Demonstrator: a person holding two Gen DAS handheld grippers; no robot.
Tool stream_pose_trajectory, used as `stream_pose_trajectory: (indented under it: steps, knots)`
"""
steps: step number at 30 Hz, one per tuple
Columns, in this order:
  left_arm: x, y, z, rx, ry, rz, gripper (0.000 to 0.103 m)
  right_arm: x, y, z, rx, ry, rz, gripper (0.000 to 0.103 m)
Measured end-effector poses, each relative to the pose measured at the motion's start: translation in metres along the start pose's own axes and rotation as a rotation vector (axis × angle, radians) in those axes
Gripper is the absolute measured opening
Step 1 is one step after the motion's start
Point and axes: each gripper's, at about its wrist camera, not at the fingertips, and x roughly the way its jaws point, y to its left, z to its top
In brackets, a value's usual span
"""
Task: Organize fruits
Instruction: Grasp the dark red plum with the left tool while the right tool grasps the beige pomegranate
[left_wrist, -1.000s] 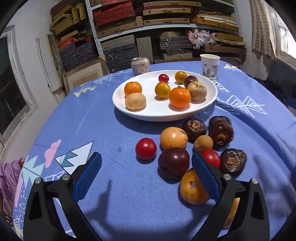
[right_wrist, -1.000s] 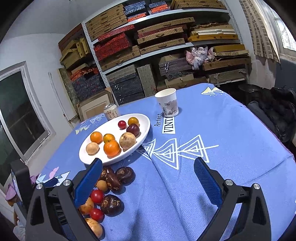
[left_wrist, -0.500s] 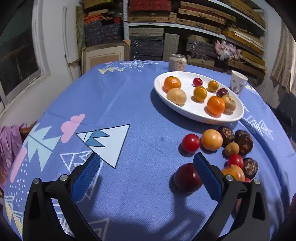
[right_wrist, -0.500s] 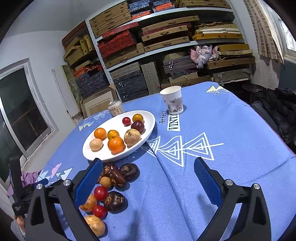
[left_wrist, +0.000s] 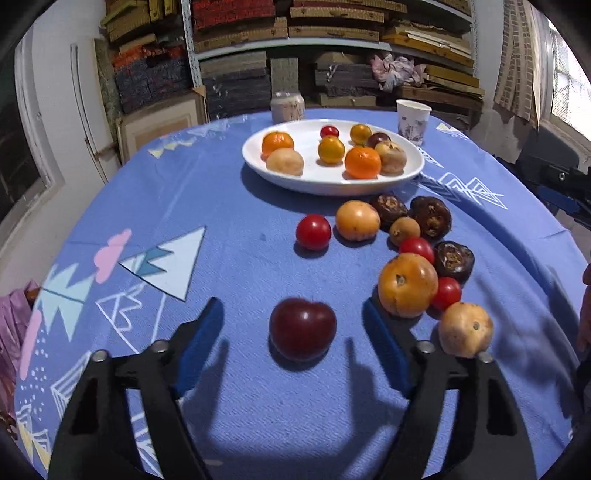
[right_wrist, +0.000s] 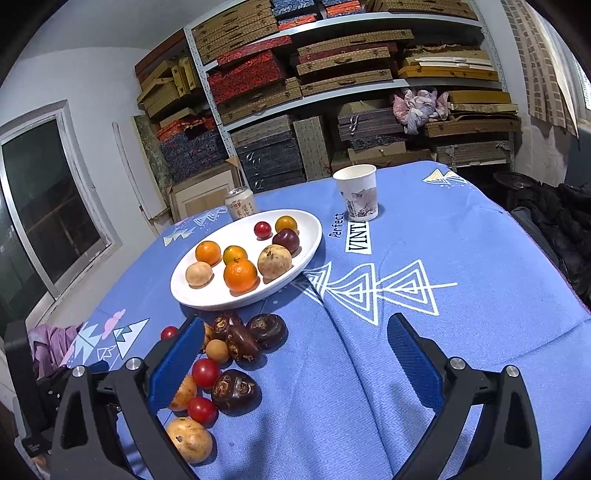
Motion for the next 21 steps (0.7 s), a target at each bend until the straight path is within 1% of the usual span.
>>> stream_pose_trajectory:
  steps: [2,4,7,10,11,13,15,16,17,21]
  knots:
    - [-0.001,0.002,-0.002,-0.010,0.003,-0.005,0.073,0.000,-0.002,0.001,0.010,0.005,0.003,0.100]
    - [-0.006,0.001,-0.003,-0.012,-0.016,-0.022,0.073,0.000,-0.003,0.001,0.017,0.010,0.012,0.100]
    - [-0.005,-0.004,-0.002,0.003,-0.033,-0.050,0.071,0.002,0.005,-0.002,-0.014,0.038,0.046,0.100]
    - [0.006,-0.011,0.000,0.038,0.003,-0.062,0.056,0.002,0.021,-0.007,-0.094,0.052,0.053,0.100]
    - [0.009,-0.012,0.000,0.041,0.015,-0.065,0.053,0.003,0.025,-0.008,-0.121,0.052,0.046,0.100]
    - [0.013,-0.013,0.001,0.049,0.018,-0.041,0.052,0.002,0.031,-0.011,-0.154,0.051,0.034,0.100]
    - [0.015,-0.011,0.002,0.040,0.022,-0.042,0.049,0.002,0.030,-0.011,-0.150,0.056,0.039,0.100]
    - [0.015,-0.010,0.002,0.032,0.024,-0.047,0.047,0.002,0.030,-0.010,-0.144,0.056,0.039,0.100]
    - [0.015,-0.008,0.003,0.027,0.023,-0.045,0.041,0.002,0.029,-0.011,-0.140,0.056,0.039,0.100]
    - [0.017,-0.004,0.003,0.011,0.028,-0.054,0.040,0.003,0.030,-0.011,-0.143,0.065,0.041,0.100]
